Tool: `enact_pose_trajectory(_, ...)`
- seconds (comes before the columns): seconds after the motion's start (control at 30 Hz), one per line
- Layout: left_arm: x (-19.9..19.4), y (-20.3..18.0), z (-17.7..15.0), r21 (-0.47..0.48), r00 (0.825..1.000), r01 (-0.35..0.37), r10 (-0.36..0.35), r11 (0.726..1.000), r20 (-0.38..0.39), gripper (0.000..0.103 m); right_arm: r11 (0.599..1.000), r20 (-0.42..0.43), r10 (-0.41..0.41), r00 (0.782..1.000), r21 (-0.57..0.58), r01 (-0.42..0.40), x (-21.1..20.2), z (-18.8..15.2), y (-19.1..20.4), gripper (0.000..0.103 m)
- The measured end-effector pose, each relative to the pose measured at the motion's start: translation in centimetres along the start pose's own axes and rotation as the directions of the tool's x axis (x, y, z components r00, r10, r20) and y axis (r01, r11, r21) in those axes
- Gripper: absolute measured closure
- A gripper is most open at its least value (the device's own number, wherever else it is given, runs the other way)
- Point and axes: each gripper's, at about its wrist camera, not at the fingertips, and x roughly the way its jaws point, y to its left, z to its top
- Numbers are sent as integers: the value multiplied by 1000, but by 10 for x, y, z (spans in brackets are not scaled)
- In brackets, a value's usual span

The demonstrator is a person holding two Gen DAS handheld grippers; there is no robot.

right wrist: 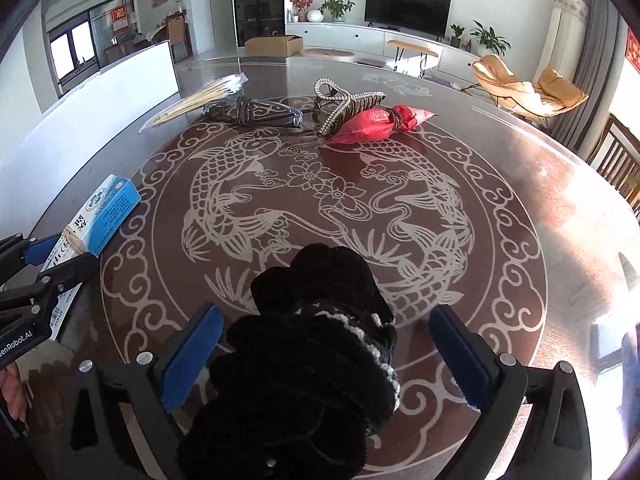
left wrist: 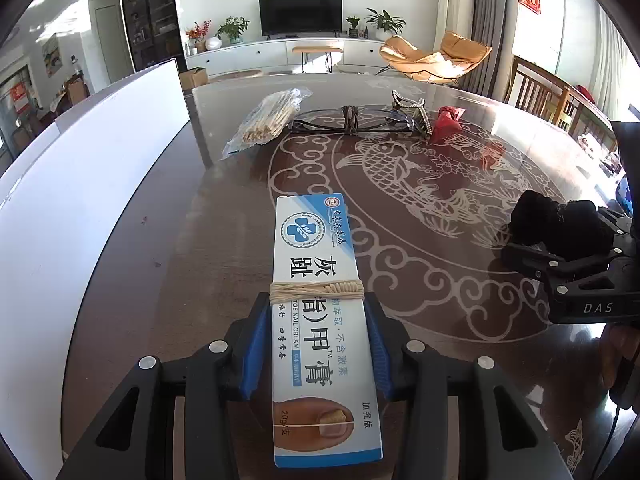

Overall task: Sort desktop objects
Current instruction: 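Lift the nail cream box with the left tool while the right tool holds the pouch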

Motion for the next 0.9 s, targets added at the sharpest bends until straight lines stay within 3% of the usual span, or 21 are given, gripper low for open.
enact_pose_trajectory(0.9,1,1,0,0,1000,2,-2,1000,0,58,1000,-8,4,1000,29,-4,1,0,-2,0)
